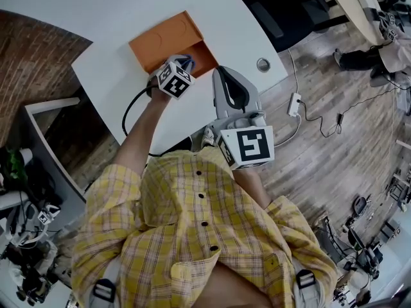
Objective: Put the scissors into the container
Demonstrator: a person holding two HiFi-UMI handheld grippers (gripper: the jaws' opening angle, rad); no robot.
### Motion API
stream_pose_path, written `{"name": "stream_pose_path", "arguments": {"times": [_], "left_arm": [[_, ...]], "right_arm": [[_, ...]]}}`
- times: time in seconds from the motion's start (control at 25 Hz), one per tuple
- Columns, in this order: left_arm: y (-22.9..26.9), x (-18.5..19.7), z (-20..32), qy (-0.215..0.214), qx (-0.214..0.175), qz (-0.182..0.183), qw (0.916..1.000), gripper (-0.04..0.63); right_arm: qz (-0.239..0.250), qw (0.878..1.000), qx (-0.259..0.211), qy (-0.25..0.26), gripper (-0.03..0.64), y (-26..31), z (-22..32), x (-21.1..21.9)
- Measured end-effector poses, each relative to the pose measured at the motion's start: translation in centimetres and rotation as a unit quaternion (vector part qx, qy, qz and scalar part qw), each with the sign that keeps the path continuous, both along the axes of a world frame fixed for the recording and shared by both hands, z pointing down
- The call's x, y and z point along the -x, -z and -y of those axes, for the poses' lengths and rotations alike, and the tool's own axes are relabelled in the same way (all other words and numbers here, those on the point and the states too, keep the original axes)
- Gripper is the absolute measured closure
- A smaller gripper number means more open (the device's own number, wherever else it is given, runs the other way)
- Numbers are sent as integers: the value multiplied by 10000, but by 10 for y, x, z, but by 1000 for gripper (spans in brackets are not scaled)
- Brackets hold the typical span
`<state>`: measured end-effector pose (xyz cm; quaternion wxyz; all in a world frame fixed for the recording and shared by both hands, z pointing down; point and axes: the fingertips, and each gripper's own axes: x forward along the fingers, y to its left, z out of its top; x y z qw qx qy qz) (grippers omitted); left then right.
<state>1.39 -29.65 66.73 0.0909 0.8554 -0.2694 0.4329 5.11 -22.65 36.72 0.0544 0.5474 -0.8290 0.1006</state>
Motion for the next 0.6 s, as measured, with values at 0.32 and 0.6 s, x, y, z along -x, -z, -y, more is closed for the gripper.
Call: {"name": "stream_pose_path", "arguments": {"times": [0.32, 0.6], "left_arm": [[19, 5, -11, 156, -177, -129, 9996, 591], [46, 5, -22, 442, -295, -434, 9976, 591]], "right_arm": [[7, 9999, -85, 70, 611, 6, -13, 1], [-1, 9998, -142, 136, 611, 12, -26, 1]]}}
